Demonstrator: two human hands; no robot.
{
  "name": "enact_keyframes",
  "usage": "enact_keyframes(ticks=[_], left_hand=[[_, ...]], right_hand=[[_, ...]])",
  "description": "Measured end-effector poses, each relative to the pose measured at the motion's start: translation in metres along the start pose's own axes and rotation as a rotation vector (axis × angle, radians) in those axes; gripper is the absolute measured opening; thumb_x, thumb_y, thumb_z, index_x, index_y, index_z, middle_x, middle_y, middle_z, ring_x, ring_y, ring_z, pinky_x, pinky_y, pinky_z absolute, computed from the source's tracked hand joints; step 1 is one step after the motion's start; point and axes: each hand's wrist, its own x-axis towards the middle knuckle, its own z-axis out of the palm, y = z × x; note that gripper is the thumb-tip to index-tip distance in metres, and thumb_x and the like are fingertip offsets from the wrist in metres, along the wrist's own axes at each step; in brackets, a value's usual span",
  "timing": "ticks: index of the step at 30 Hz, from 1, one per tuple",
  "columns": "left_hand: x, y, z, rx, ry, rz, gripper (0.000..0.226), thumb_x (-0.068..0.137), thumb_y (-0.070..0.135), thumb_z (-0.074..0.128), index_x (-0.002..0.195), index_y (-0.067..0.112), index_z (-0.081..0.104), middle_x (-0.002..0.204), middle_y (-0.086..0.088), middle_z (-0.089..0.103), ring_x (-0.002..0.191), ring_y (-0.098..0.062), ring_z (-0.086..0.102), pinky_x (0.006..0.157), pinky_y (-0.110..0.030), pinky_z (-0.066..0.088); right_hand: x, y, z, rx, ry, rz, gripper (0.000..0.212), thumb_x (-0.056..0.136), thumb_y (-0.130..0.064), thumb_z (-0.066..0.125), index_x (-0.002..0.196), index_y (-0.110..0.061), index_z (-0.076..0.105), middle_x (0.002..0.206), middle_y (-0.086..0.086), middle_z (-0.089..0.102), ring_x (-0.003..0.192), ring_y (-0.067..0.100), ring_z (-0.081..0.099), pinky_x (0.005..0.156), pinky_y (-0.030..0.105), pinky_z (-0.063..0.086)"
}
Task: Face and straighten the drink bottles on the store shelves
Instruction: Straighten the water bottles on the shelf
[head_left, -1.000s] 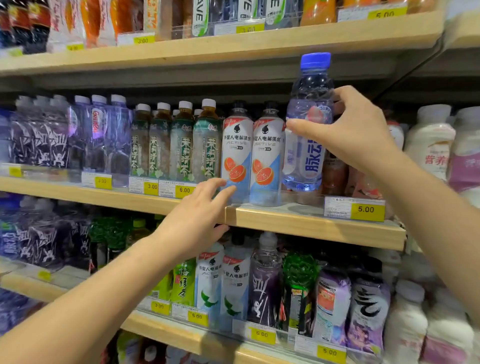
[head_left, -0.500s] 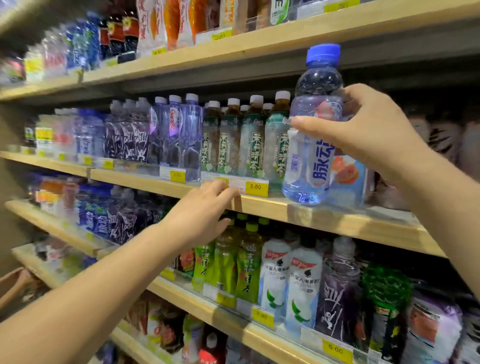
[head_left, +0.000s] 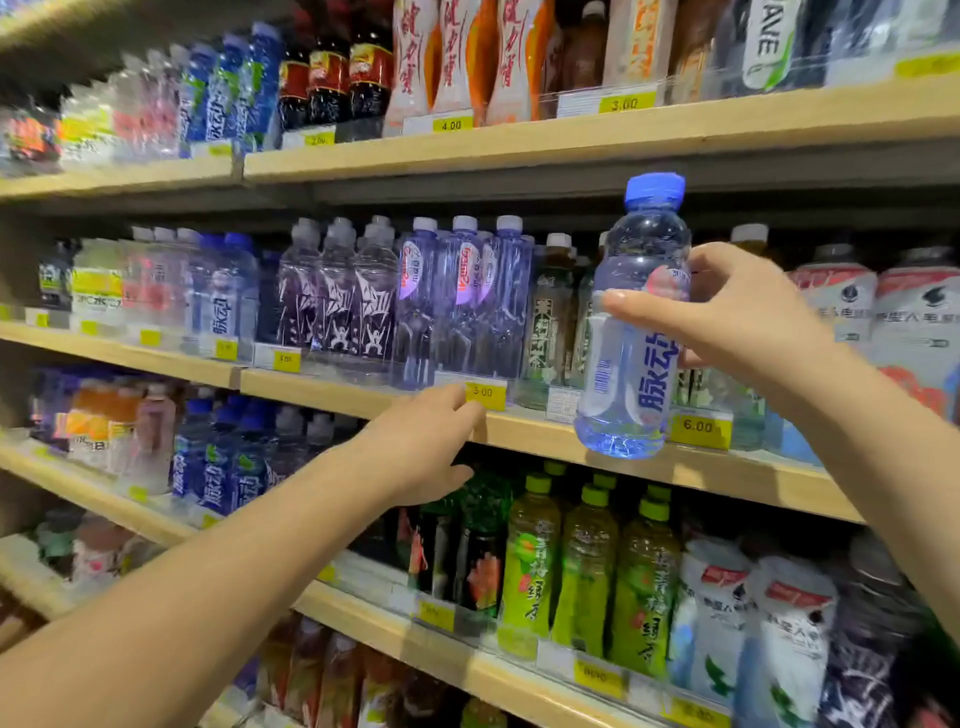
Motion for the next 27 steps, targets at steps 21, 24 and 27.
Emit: enact_keyframes(ticks=[21,24,27], left_hand=[[-0.027,-0.155,0.046,-0.020,-0.069,-0.184,0.045,0.088,0.045,0.064,0.124,0.026,0.045,0.128,0.003,0.041,0.085,-0.014,0.047,0.068,-0.030,0.043],[-0.025,-0.178,0.056,-0.046,-0.042,-0.189,0.048,0.088,0.040,0.066,0.128,0.025,0.043,0.130,0.005,0.040,0.082,-0.010,0.041,0.067,-0.024,0.036],[-0.023,-0.203,0.064,-0.065,-0.028,-0.166,0.053,0.090,0.042,0.063,0.135,0.029,0.038,0.135,0.008,0.039,0.083,-0.008,0.043,0.068,-0.024,0.040]], right_hand=[[0.065,-0.023,0.165,0.236,-0.132,-0.073,0.082,0.052,-0.074,0.089,0.117,-0.029,0.066,0.094,-0.013,0.076,0.077,-0.003,0.071,0.055,0.020,0.056],[0.072,-0.026,0.185,0.206,-0.133,-0.069,0.076,0.051,-0.077,0.087,0.111,-0.035,0.064,0.096,-0.016,0.074,0.082,-0.001,0.072,0.053,0.019,0.055],[0.078,-0.032,0.204,0.183,-0.133,-0.076,0.063,0.054,-0.074,0.088,0.097,-0.040,0.058,0.096,-0.019,0.071,0.079,-0.012,0.068,0.052,0.017,0.056]])
